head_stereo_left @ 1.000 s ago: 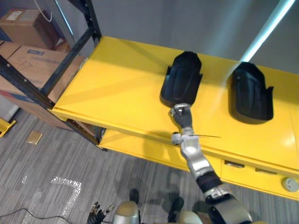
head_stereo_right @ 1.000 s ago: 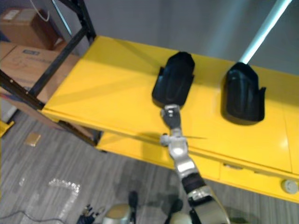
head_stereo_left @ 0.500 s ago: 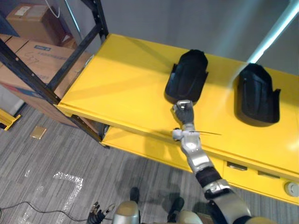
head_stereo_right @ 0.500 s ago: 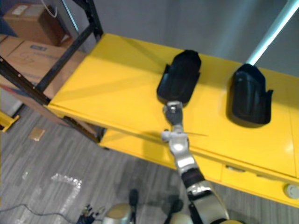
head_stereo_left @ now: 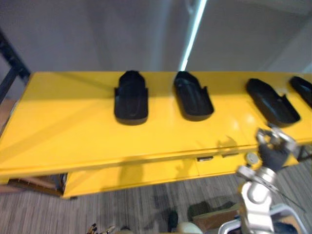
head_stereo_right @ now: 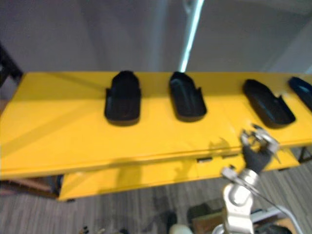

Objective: Walk over and take plastic housings, then place them on the shelf

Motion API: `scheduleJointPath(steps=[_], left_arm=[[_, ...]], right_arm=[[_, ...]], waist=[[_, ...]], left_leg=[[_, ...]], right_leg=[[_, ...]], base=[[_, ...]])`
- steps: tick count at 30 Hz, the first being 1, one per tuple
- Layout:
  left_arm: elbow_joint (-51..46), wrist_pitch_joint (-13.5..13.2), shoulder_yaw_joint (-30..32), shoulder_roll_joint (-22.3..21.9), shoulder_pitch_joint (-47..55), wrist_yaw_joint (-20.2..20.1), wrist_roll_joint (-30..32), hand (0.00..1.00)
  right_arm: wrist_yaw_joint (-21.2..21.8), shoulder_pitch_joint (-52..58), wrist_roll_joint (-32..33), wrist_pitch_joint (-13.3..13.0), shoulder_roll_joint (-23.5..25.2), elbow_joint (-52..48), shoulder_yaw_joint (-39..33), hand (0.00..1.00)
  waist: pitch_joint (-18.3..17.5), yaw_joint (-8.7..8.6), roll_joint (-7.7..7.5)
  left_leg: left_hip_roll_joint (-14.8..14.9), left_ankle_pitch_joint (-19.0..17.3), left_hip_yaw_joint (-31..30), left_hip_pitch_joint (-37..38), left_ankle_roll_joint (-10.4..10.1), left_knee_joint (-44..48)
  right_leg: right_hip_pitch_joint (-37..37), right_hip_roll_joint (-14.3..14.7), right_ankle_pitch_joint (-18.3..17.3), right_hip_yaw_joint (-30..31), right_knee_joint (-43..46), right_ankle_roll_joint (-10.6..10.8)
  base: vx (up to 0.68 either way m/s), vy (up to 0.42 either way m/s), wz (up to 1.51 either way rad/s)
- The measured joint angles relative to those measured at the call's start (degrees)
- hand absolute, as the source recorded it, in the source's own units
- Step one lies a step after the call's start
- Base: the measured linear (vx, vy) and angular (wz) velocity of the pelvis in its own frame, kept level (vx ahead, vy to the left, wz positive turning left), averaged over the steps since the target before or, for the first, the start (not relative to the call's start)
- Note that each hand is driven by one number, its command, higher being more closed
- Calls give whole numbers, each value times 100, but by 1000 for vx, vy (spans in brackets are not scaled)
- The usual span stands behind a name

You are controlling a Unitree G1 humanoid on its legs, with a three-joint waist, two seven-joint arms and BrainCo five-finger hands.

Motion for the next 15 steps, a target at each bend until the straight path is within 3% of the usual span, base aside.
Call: scheduleJointPath(steps=[2, 4, 8, 11, 15], left_arm=[[0, -2, -5, -26, -9, -53, -15, 0], [-9, -7, 2, -104, -32, -85, -44, 0], [-74, -5, 16, -173, -64, -123, 5, 0], [-133, 47, 5, -193, -62, -85, 257, 0], [-96, 220, -100, -189, -166, -37, 450, 0]], right_arm=[[-17, 372, 215, 10, 8, 228, -362, 0], [28, 830, 554, -2, 91, 690, -704, 0], [296, 1314, 1172, -201, 464, 1227, -781, 0], [462, 1246, 1326, -432, 586, 1182, -234, 0], [440, 709, 916, -360, 509, 1164, 775, 0]], waist=[[-47, -168, 134], [-126, -468, 269], [-126, -648, 328], [-127, -588, 359], [-143, -448, 466]], left_leg=[[45, -128, 254, 68, -37, 143], [101, -212, 503, 177, -93, 196], [215, -304, 747, 267, -156, 324], [300, -364, 924, 271, -197, 421], [375, -384, 1150, 246, -244, 477]], right_leg=[[-11, 48, 0, 215, 32, 1], [-1, 120, -3, 418, 44, -2], [5, 223, -23, 577, 76, -25], [-29, 237, -13, 462, 40, -103], [-135, 315, 119, 500, -48, -176]], base=[[1, 17, -69], [-40, -22, -53], [-79, -52, -34], [-130, -62, -28], [-101, -60, -28]])
